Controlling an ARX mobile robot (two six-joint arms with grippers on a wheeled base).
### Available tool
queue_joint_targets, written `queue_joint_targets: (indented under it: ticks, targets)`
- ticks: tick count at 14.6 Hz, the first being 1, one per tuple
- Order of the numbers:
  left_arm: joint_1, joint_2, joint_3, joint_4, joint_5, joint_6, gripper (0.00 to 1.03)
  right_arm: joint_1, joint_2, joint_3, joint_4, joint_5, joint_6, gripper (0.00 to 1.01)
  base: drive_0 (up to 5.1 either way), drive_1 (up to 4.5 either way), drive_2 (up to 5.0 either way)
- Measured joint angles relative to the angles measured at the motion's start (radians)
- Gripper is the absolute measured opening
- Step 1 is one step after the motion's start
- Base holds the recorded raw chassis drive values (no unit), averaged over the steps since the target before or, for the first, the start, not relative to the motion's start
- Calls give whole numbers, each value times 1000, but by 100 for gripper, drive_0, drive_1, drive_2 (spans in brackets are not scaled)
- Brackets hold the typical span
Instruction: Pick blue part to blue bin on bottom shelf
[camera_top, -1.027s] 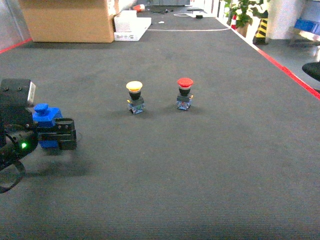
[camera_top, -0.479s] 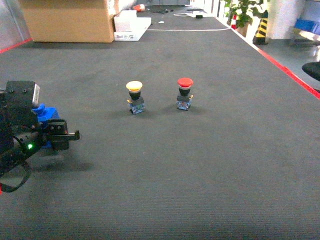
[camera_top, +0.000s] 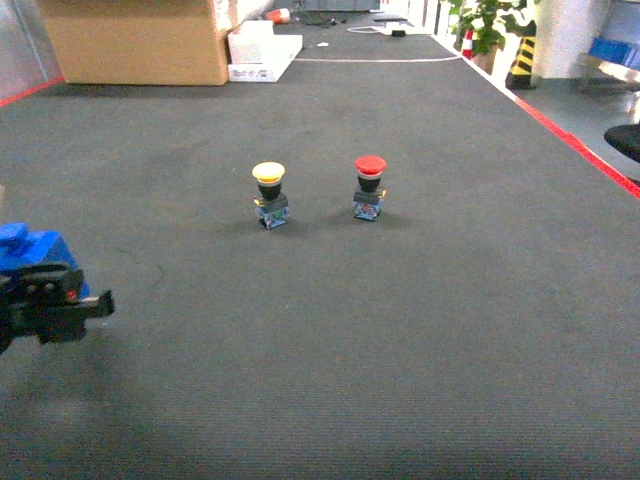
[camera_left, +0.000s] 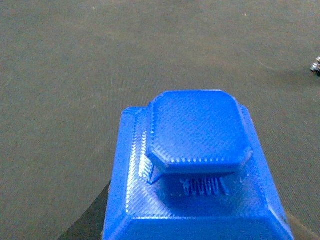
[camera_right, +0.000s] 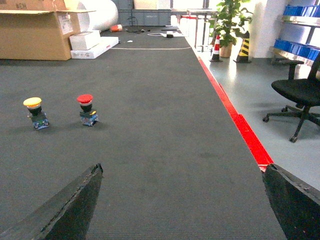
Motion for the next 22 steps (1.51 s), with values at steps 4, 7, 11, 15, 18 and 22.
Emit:
queue_joint_targets:
  ticks: [4,7,11,15,18,22]
  targets:
    - [-38,-560,-296,-269,-16,-20,43,0,0,0,0,0,0,98,0,0,0]
    - [-100,-1010,-312,-545,-73,-13,43,0,0,0,0,0,0,98,0,0,0]
    - [-251,-1769,-253,-1140,-219,-15,43,0,0,0,0,0,0,98,0,0,0]
    - [-248,-1752,-253,-1151,-220,-16,43,0,0,0,0,0,0,98,0,0,0]
    - [-248,-1752,-253,-1151,-220,-16,43,0,0,0,0,0,0,98,0,0,0]
    - [-248,-1752,-253,-1151,-220,-16,43,0,0,0,0,0,0,98,0,0,0]
